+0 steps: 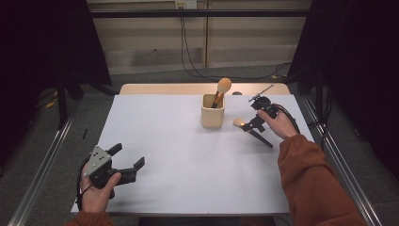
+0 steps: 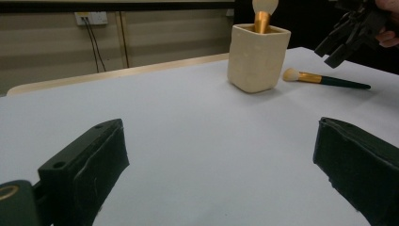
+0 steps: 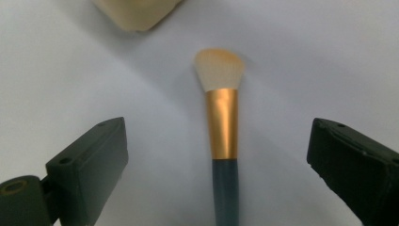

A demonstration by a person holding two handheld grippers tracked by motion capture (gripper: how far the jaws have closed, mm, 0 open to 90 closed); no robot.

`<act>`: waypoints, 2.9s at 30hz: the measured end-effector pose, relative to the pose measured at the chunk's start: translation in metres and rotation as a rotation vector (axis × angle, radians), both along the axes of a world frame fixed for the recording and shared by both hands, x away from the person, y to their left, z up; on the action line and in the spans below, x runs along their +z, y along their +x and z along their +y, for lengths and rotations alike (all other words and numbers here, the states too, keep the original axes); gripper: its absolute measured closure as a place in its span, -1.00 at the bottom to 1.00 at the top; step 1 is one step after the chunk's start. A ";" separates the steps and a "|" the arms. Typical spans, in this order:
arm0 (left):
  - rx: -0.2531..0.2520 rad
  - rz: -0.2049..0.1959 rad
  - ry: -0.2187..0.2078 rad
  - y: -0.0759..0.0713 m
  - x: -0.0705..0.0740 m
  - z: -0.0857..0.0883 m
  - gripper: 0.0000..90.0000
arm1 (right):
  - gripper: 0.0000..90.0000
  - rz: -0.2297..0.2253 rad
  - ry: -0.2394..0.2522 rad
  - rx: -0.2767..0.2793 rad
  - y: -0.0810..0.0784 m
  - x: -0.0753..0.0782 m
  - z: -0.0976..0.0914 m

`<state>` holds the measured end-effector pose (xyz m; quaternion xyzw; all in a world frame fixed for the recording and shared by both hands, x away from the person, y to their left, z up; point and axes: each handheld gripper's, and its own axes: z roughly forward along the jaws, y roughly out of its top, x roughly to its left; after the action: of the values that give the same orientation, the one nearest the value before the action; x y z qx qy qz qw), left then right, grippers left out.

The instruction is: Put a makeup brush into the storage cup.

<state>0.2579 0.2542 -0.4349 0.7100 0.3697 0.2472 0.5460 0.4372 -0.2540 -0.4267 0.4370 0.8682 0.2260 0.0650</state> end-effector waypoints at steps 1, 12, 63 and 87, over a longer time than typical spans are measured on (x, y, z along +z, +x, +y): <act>0.002 0.002 0.000 0.000 0.000 0.000 -0.93 | -0.89 0.021 -0.014 0.008 0.001 -0.001 0.001; 0.006 0.006 -0.010 0.001 -0.001 -0.002 -0.93 | -0.87 0.135 -0.138 0.066 0.015 -0.016 0.011; -0.002 0.004 0.017 0.003 -0.002 -0.001 -0.93 | 0.65 0.276 -0.308 0.067 0.029 -0.024 0.029; 0.004 0.003 0.014 0.003 -0.002 0.000 -0.93 | 0.65 0.222 -0.269 0.047 0.022 -0.013 0.025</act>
<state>0.2609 0.2542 -0.4364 0.7135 0.3701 0.2497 0.5400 0.4593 -0.2286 -0.4398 0.4262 0.9024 0.0594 0.0214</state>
